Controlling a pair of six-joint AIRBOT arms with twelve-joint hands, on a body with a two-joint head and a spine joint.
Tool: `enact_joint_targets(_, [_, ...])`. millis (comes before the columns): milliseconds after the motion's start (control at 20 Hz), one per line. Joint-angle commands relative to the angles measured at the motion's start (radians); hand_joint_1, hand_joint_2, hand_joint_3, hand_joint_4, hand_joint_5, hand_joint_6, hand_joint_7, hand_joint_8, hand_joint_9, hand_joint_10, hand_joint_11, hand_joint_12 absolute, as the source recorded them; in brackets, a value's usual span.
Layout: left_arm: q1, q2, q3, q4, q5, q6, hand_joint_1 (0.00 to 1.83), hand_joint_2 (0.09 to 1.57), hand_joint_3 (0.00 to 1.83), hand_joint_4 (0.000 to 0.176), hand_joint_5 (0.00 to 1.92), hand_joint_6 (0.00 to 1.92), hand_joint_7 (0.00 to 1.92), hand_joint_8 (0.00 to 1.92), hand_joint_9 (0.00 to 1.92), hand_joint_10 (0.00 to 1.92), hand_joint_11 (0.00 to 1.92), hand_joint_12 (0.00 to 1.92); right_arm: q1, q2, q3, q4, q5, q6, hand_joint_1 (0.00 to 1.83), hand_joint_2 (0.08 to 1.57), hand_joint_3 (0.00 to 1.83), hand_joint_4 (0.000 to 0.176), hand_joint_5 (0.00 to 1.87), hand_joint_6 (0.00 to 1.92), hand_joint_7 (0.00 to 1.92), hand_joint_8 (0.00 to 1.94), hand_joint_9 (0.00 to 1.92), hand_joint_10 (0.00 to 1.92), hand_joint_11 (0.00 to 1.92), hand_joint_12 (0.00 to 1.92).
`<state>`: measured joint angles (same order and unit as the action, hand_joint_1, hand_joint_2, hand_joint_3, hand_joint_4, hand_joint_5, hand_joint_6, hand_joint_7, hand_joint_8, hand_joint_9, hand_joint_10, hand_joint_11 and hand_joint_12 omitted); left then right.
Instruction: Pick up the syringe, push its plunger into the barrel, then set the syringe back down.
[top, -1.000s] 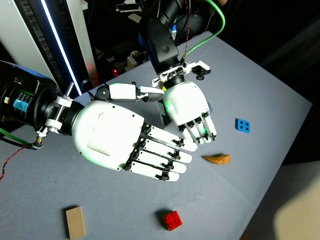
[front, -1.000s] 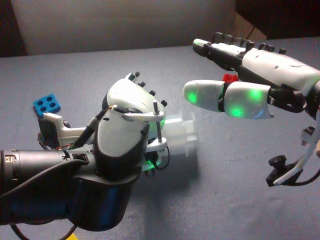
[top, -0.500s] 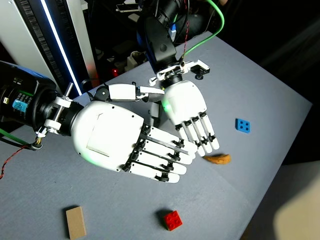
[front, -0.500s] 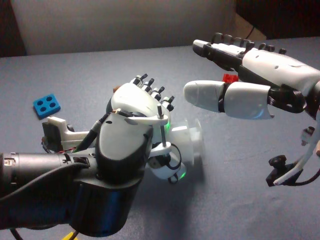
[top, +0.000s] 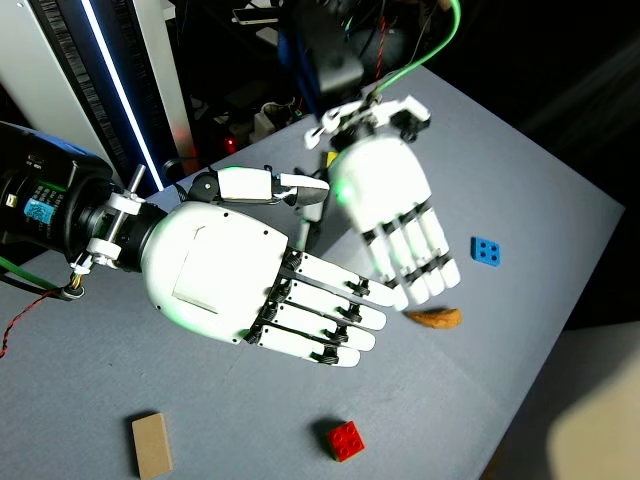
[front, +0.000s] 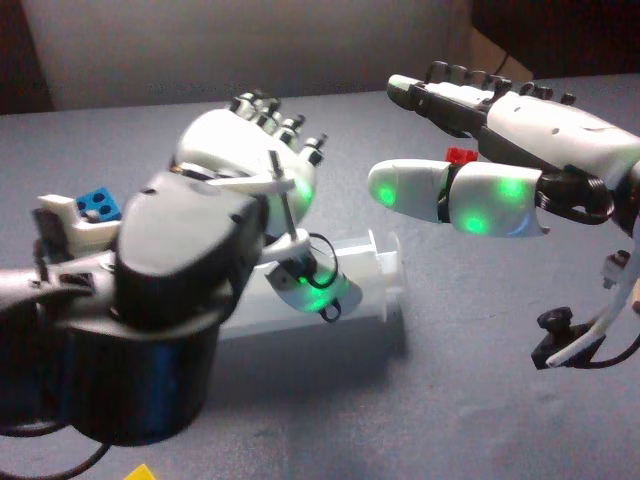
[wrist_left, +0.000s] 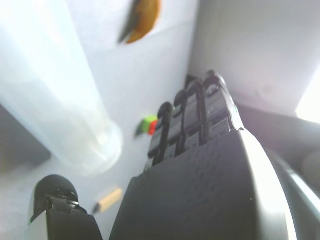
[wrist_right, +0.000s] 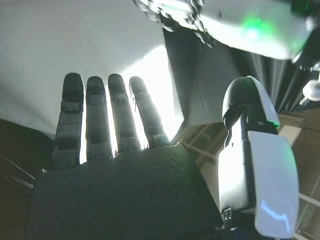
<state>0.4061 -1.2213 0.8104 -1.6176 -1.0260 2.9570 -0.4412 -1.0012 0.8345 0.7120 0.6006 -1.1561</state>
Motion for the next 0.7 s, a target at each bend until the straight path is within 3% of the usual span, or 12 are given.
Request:
enact_joint_targets(0, [-0.016,0.015,-0.005,0.06,-0.037,0.004,0.12,0.93,0.0,0.0,0.0,0.0,0.0,0.0,0.0,0.0,0.01,0.0,0.004,0.005,-0.003,-0.036,0.101,0.005,0.09,1.08,0.0,0.0,0.1,0.0,0.1,0.0,0.1,0.0,0.0,0.39])
enact_joint_targets(100, [-0.04,0.057,-0.036,0.032,-0.07,-0.005,0.13,0.94,0.0,0.0,0.01,0.0,0.01,0.01,0.01,0.0,0.0,0.0,0.004,0.005,-0.004,-0.036,0.103,0.005,0.13,1.08,0.0,0.0,0.15,0.01,0.14,0.01,0.13,0.01,0.0,0.45])
enact_joint_targets(150, [-0.048,0.07,-0.051,0.018,-0.111,-0.012,0.15,0.94,0.0,0.0,0.07,0.01,0.08,0.01,0.07,0.01,0.03,0.02,0.003,0.005,-0.004,-0.036,0.103,0.005,0.16,1.06,0.0,0.0,0.25,0.01,0.27,0.01,0.25,0.02,0.0,0.7])
enact_joint_targets(250, [-0.065,0.097,-0.085,0.011,-0.191,-0.04,0.14,0.97,0.0,0.0,0.15,0.01,0.17,0.0,0.16,0.01,0.09,0.08,0.003,0.006,-0.004,-0.036,0.107,-0.001,0.19,1.07,0.0,0.0,0.39,0.02,0.43,0.01,0.39,0.02,0.0,1.0])
enact_joint_targets(300, [-0.072,0.104,-0.091,0.004,-0.202,-0.04,0.13,1.05,0.0,0.0,0.25,0.01,0.25,0.04,0.25,0.0,0.02,0.41,0.003,0.006,-0.004,-0.036,0.109,-0.004,0.21,1.08,0.0,0.0,0.48,0.02,0.55,0.01,0.53,0.04,0.08,1.09])
enact_joint_targets(350, [-0.081,0.115,-0.103,-0.003,-0.208,-0.04,0.2,1.13,0.0,0.0,0.44,0.03,0.45,0.04,0.44,0.04,0.02,0.8,0.003,0.006,-0.004,-0.036,0.113,-0.007,0.24,1.12,0.0,0.0,0.58,0.02,0.69,0.03,0.68,0.09,0.21,1.18])
enact_joint_targets(400, [-0.092,0.122,-0.114,-0.006,-0.22,-0.04,0.24,1.19,0.01,0.0,0.56,0.04,0.6,0.06,0.59,0.1,0.07,1.05,0.003,0.006,-0.004,-0.037,0.116,-0.009,0.26,1.13,0.0,0.0,0.68,0.01,0.79,0.03,0.75,0.22,0.32,1.3])
enact_joint_targets(450, [-0.102,0.124,-0.121,-0.015,-0.237,-0.04,0.4,1.24,0.0,0.0,0.75,0.11,0.79,0.2,0.67,0.61,0.3,1.31,0.002,0.006,-0.004,-0.037,0.118,-0.009,0.27,1.15,0.02,0.0,0.83,0.17,0.85,0.37,0.72,0.94,0.57,1.56])
enact_joint_targets(500, [-0.107,0.125,-0.126,-0.024,-0.25,-0.039,0.48,1.25,0.0,0.0,0.83,0.26,0.84,0.46,0.69,0.98,0.45,1.48,0.002,0.006,-0.004,-0.038,0.118,-0.009,0.26,1.18,0.01,0.0,0.74,0.77,0.73,0.97,0.65,1.43,0.67,1.74])
enact_joint_targets(550, [-0.118,0.127,-0.135,-0.031,-0.266,-0.038,0.52,1.27,0.0,0.0,0.75,0.85,0.79,0.96,0.71,1.36,0.55,1.72,0.001,0.006,-0.005,-0.042,0.119,-0.009,0.33,1.2,0.01,0.0,0.68,1.29,0.73,1.52,0.78,1.79,0.86,1.89])
enact_joint_targets(600, [-0.127,0.128,-0.139,-0.036,-0.272,-0.038,0.51,1.31,0.01,0.0,0.72,1.31,0.79,1.47,0.76,1.72,0.66,1.88,0.0,0.006,-0.005,-0.045,0.122,-0.009,0.36,1.22,0.01,0.0,0.66,1.78,0.78,1.86,0.92,1.9,1.03,1.91])
enact_joint_targets(650, [-0.133,0.128,-0.142,-0.037,-0.272,-0.038,0.51,1.32,0.0,0.0,0.74,1.52,0.79,1.71,0.8,1.88,0.75,1.91,-0.001,0.006,-0.005,-0.047,0.124,-0.009,0.4,1.23,0.0,0.0,0.76,1.89,0.85,1.92,1.03,1.92,1.21,1.92])
